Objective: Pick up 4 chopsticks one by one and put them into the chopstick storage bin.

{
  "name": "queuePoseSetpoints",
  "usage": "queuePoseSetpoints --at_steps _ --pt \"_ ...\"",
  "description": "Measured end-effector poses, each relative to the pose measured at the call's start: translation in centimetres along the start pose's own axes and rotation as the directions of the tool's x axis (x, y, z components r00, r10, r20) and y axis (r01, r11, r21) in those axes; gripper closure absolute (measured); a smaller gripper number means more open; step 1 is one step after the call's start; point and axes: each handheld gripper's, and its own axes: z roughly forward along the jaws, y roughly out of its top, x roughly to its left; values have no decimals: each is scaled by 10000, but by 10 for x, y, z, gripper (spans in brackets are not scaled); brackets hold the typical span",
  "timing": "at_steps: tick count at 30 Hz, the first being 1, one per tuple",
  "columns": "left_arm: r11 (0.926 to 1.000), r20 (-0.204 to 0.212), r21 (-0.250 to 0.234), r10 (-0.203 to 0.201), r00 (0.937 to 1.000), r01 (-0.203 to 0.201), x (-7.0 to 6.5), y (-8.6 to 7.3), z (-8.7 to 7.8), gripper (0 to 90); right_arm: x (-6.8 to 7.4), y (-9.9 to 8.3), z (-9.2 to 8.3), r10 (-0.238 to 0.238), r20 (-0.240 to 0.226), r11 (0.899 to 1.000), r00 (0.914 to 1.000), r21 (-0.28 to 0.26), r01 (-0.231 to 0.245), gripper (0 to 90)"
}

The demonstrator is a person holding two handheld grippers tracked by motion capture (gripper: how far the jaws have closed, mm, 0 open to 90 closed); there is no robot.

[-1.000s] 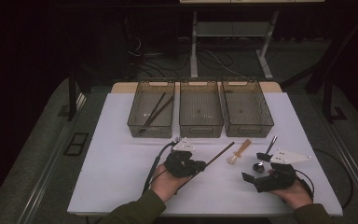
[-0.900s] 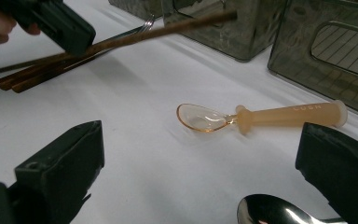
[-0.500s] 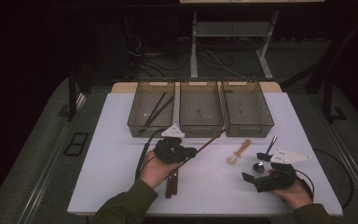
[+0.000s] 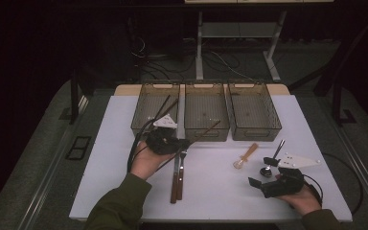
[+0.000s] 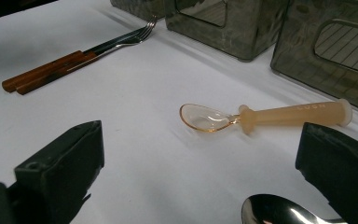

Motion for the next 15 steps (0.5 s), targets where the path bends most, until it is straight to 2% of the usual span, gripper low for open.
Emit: queuePoseSetpoints --at_steps 3,4,8,12,15 --pt "10000 -191 29 53 9998 -52 6 5 -6 851 0 0 2 -88 -3 10000 10000 44 88 13" --pt "10000 -173 -3 77 9998 -78 9 7 -7 850 2 0 1 30 -47 9999 10000 136 -29 13" --pt "10000 -353 -12 16 9994 -16 18 15 -14 850 0 0 1 -86 31 10000 10000 36 86 13" --pt "9999 -702 85 117 9975 -111 28 23 -20 850 0 0 1 -91 46 9999 9999 43 91 13" --pt "10000 -953 30 -61 9954 64 38 28 -23 850 0 0 1 -82 64 10000 9999 33 81 13"
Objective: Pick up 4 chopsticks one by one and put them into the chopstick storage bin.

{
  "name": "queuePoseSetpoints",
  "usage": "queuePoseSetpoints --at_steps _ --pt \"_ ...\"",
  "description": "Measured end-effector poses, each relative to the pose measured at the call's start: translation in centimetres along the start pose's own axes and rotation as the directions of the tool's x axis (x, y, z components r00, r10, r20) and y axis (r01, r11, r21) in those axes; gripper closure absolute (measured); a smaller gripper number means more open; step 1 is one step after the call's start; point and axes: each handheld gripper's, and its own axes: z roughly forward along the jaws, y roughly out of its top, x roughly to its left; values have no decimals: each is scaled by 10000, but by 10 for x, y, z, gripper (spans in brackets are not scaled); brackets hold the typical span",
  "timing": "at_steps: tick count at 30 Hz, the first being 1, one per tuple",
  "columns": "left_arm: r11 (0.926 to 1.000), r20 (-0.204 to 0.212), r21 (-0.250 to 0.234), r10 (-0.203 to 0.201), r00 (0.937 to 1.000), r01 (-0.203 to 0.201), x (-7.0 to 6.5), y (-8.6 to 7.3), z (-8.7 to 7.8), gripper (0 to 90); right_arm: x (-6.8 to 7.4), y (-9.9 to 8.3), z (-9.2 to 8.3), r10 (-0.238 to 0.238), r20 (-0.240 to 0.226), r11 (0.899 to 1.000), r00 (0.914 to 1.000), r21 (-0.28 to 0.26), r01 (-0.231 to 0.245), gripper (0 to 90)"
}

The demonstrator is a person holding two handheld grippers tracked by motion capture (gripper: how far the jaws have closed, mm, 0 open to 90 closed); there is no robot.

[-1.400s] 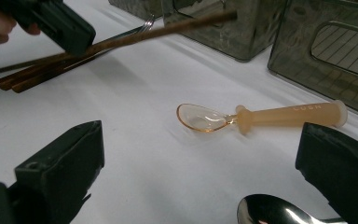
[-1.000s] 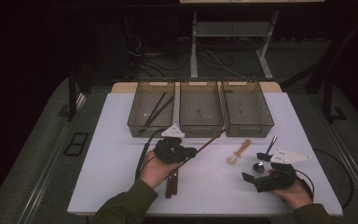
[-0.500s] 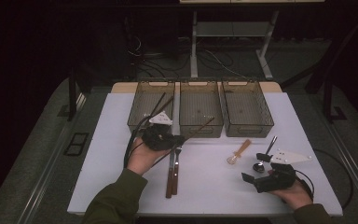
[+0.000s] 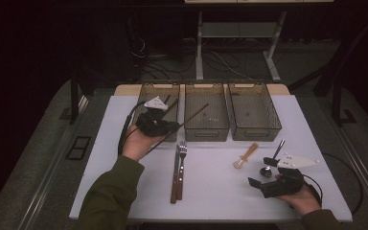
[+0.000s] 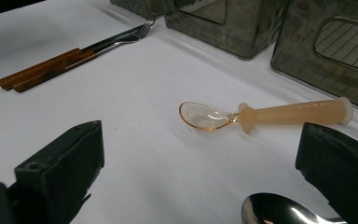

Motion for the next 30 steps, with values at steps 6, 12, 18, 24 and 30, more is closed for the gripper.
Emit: queuePoseSetpoints --at_steps 6,12,18,24,30 --pt "9997 -699 4 -229 9973 229 23 9 -6 850 0 0 0 27 12 10000 10000 2 -27 13" --pt "9986 -1508 179 -456 9875 488 47 17 -4 850 0 0 -1 59 32 10000 10000 -29 -59 13" --pt "9974 -2017 -78 -718 9768 717 70 21 1 850 0 0 -1 56 31 10000 10000 -11 -56 13" --pt "9968 -2464 184 -706 9666 775 94 22 12 849 -1 0 -1 41 32 10000 10000 -51 -41 13" --pt "9923 -2603 317 -1074 9595 1197 108 13 25 849 0 0 -2 6 4 10000 10000 -71 -6 13"
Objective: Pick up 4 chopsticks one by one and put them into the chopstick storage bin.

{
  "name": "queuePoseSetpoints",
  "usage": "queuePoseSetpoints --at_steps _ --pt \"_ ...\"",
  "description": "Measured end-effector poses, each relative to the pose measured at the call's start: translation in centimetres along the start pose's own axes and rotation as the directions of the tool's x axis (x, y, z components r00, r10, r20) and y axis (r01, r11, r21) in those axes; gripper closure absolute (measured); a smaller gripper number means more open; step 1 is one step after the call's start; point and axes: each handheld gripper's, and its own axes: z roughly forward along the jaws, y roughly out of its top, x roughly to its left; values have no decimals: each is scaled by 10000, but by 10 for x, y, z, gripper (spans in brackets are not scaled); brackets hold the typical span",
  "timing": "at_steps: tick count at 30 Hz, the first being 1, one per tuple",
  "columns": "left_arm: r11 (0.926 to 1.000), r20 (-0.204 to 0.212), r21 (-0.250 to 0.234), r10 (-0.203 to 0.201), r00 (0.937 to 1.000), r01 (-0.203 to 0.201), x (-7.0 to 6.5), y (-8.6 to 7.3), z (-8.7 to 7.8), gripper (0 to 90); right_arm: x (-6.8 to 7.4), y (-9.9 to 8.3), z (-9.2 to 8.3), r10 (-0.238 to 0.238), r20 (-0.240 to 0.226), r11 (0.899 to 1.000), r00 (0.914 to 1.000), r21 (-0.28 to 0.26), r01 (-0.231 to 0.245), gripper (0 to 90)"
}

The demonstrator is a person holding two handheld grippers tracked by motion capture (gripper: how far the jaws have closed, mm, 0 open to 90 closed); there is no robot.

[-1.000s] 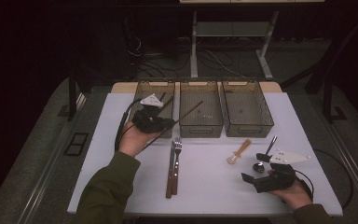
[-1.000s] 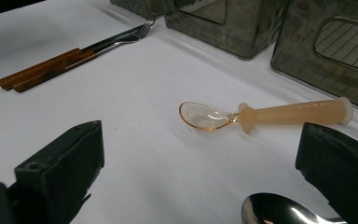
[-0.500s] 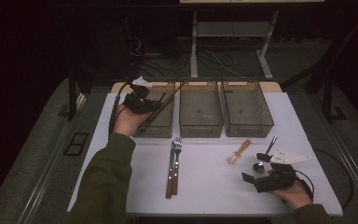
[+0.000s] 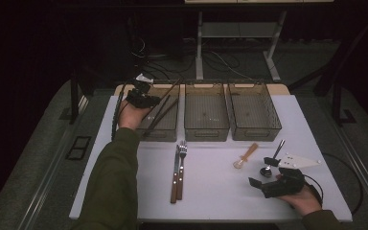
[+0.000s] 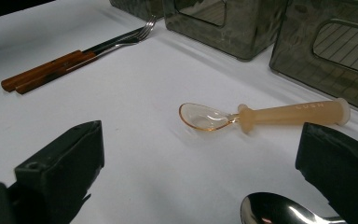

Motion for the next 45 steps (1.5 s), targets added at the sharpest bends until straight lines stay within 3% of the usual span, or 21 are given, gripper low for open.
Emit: queuePoseSetpoints --at_steps 9,14,26,32,37,45 --pt "9997 -225 219 -113 9997 118 6 -7 7 839 0 0 0 13 -22 10000 10000 7 -13 13" --pt "9998 -371 129 -139 9992 144 3 -8 7 695 0 0 0 32 -15 10000 10000 -30 -32 13" --pt "9988 146 -493 -20 9999 27 -9 -11 -4 522 0 0 0 58 -20 10000 10000 -1 -58 13" --pt "9967 713 -808 17 9975 41 -18 -16 -17 471 -1 0 1 87 -32 9999 10000 84 -86 13" --pt "9945 955 -1036 -55 9954 154 -29 -26 -26 422 -1 0 0 84 -12 9999 10000 77 -84 13" --pt "9944 1181 -1048 284 9926 -160 -49 -44 -36 347 0 0 -1 104 74 9999 9999 113 -105 13"
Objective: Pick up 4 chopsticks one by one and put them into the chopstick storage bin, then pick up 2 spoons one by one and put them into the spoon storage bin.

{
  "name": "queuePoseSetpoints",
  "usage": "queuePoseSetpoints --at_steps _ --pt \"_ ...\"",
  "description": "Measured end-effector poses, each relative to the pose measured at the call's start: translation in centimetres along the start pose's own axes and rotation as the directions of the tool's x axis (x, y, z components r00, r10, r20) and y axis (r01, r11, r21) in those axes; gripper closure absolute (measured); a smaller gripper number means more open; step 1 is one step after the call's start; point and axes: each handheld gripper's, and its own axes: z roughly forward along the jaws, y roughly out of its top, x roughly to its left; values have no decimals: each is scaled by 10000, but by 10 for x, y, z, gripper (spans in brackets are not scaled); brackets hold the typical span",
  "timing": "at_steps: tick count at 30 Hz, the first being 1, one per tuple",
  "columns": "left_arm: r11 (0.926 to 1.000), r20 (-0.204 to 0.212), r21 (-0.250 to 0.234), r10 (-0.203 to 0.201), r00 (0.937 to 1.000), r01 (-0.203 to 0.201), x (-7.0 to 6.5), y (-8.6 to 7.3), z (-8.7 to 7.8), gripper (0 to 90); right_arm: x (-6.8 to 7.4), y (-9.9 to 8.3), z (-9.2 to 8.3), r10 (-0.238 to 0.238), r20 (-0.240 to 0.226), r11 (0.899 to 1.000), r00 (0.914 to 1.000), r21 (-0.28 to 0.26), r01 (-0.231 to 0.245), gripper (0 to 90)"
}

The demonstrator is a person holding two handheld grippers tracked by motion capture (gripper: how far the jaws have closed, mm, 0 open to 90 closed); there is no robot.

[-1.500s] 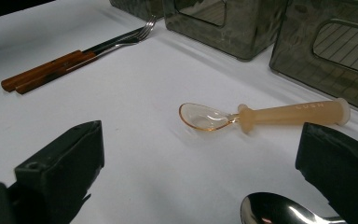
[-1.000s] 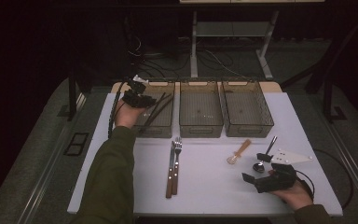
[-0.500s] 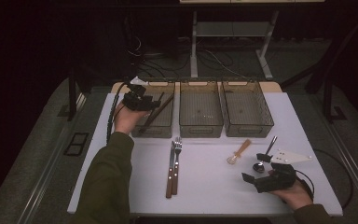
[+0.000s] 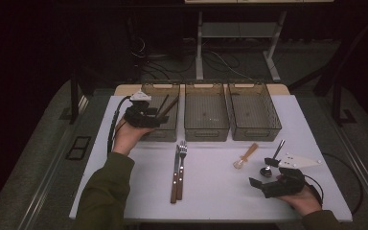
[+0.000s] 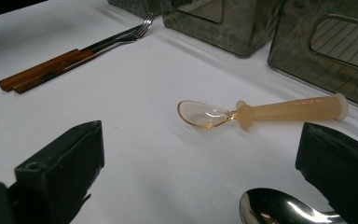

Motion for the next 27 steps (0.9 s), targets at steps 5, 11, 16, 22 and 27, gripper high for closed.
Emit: queuePoseSetpoints --at_steps 5,11,16,22,27 --pt "9996 152 -84 257 9996 -256 -15 -11 -6 320 0 0 0 -11 -19 10000 10000 8 11 13" --pt "9992 295 -167 363 9989 -358 -31 -27 -11 296 0 0 0 -16 -18 10000 10000 -29 16 13" --pt "9990 394 -283 347 9986 -336 -41 -43 -15 257 0 1 0 2 -37 10000 10000 -70 -2 13" --pt "9983 515 -477 366 9980 -341 -51 -57 -25 223 0 2 1 -46 -62 10000 10000 -52 46 13" --pt "9981 703 -526 371 9968 -335 -60 -72 -30 182 -1 3 0 26 -103 9997 9999 243 -23 13"
